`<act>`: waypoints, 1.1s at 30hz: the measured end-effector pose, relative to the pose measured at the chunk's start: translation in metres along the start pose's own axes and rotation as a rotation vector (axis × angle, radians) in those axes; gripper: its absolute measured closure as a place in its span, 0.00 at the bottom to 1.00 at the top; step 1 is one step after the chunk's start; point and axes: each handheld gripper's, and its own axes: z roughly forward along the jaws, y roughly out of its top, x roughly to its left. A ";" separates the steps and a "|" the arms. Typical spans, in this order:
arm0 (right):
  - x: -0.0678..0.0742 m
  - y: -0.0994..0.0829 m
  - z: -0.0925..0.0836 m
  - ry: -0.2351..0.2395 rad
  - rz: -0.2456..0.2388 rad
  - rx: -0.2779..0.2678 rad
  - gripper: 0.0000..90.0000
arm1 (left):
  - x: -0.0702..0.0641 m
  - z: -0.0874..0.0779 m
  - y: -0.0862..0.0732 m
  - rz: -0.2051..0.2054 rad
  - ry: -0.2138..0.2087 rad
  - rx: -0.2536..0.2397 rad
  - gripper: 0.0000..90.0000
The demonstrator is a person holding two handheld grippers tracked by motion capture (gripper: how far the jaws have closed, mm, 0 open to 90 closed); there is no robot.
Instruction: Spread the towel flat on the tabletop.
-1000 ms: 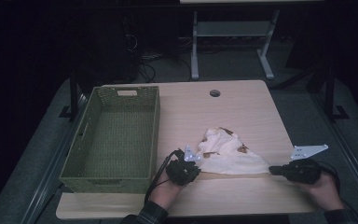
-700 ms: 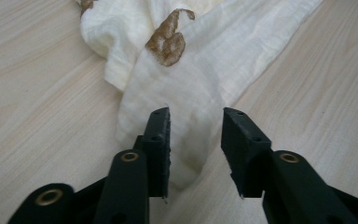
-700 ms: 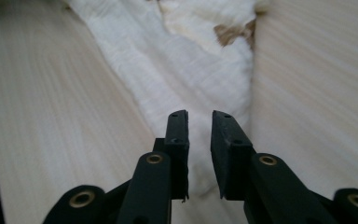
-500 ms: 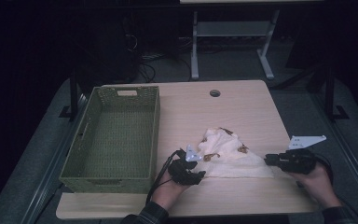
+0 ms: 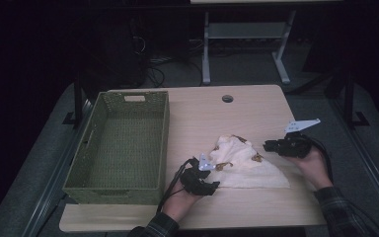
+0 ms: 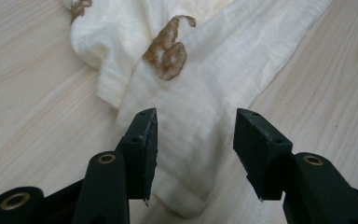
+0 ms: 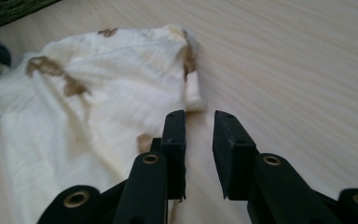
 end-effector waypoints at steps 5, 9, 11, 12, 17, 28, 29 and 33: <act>-0.009 0.010 0.022 0.023 0.012 0.015 0.82 | -0.002 -0.001 -0.002 0.001 0.012 0.008 0.55; -0.009 0.013 0.034 0.040 0.007 0.030 0.79 | -0.002 -0.004 -0.005 -0.003 0.024 0.012 0.55; -0.010 0.014 0.039 0.051 0.009 0.032 0.78 | -0.002 -0.004 -0.005 0.005 0.029 0.006 0.55; -0.011 0.015 0.042 0.058 0.010 0.033 0.78 | -0.003 -0.004 -0.005 0.000 0.025 0.008 0.55; -0.011 0.019 0.052 0.071 0.000 0.054 0.81 | -0.004 -0.004 -0.005 -0.004 0.028 0.027 0.81; -0.015 0.027 0.046 0.032 -0.016 0.053 0.99 | -0.005 -0.001 -0.007 -0.013 0.013 0.096 0.97; -0.017 0.028 0.044 0.021 -0.016 0.050 0.99 | -0.005 -0.001 -0.008 -0.014 0.011 0.100 0.97; -0.026 0.034 0.035 -0.027 -0.006 0.049 0.99 | -0.005 -0.001 -0.008 -0.010 0.007 0.109 0.97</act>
